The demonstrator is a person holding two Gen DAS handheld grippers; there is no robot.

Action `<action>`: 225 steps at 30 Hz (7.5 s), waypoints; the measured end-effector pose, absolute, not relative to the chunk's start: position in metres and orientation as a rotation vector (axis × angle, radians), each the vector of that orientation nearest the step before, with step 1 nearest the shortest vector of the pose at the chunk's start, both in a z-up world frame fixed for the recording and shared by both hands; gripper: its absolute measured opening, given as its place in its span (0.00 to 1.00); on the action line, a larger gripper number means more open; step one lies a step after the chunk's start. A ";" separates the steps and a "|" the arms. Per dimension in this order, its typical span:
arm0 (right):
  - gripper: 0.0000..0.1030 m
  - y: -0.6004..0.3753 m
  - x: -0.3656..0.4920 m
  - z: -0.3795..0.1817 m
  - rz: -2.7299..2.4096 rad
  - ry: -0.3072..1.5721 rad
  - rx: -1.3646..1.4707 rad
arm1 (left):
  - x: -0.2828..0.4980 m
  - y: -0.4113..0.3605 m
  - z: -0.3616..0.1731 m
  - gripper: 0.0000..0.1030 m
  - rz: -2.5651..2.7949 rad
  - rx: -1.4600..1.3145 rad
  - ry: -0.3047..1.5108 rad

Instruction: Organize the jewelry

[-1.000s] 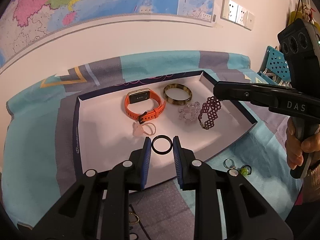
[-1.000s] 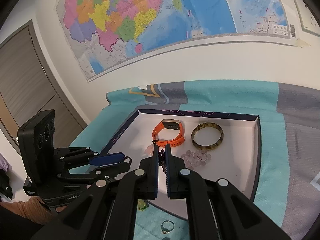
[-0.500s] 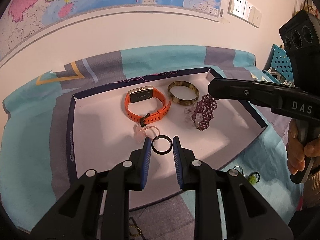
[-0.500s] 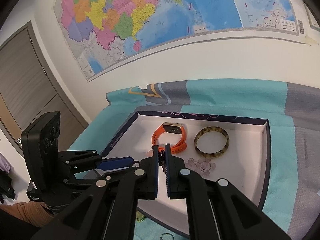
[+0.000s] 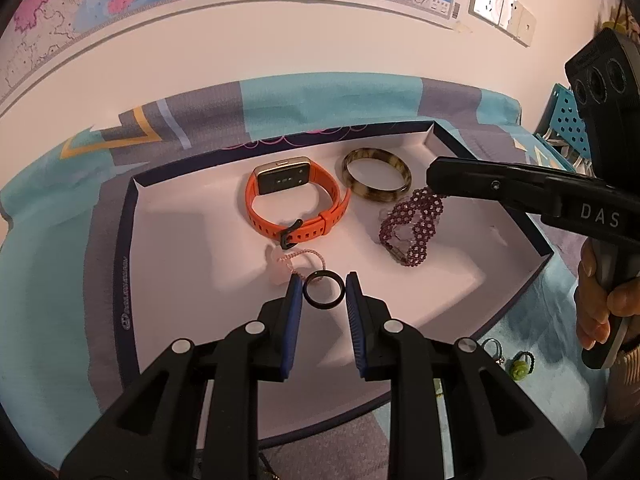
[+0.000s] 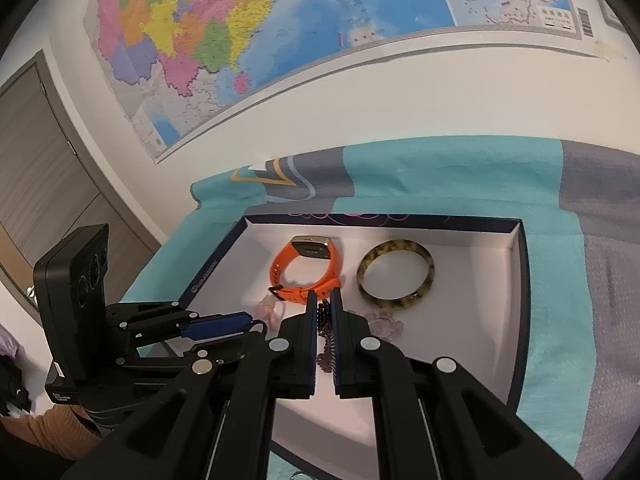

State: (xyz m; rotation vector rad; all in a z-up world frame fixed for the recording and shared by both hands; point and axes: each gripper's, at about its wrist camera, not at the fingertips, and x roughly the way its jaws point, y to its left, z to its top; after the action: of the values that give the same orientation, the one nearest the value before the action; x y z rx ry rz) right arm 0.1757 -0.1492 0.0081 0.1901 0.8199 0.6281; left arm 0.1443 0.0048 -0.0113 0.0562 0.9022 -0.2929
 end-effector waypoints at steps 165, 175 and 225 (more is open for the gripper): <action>0.19 -0.156 0.040 -0.007 0.572 0.823 -0.023 | 0.022 0.042 0.004 0.10 -0.313 -0.053 0.820; 0.19 -0.154 0.046 0.003 0.578 0.789 -0.032 | 0.025 0.034 0.016 0.10 -0.337 -0.041 0.784; 0.19 -0.141 0.105 0.010 0.576 0.774 -0.047 | 0.080 0.026 0.020 0.10 -0.303 -0.020 0.782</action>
State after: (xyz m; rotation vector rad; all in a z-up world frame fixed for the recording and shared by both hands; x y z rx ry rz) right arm 0.1052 -0.1406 0.0100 -0.0465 0.7738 0.5756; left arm 0.0797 0.0265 0.0198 -0.0197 0.7819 -0.3034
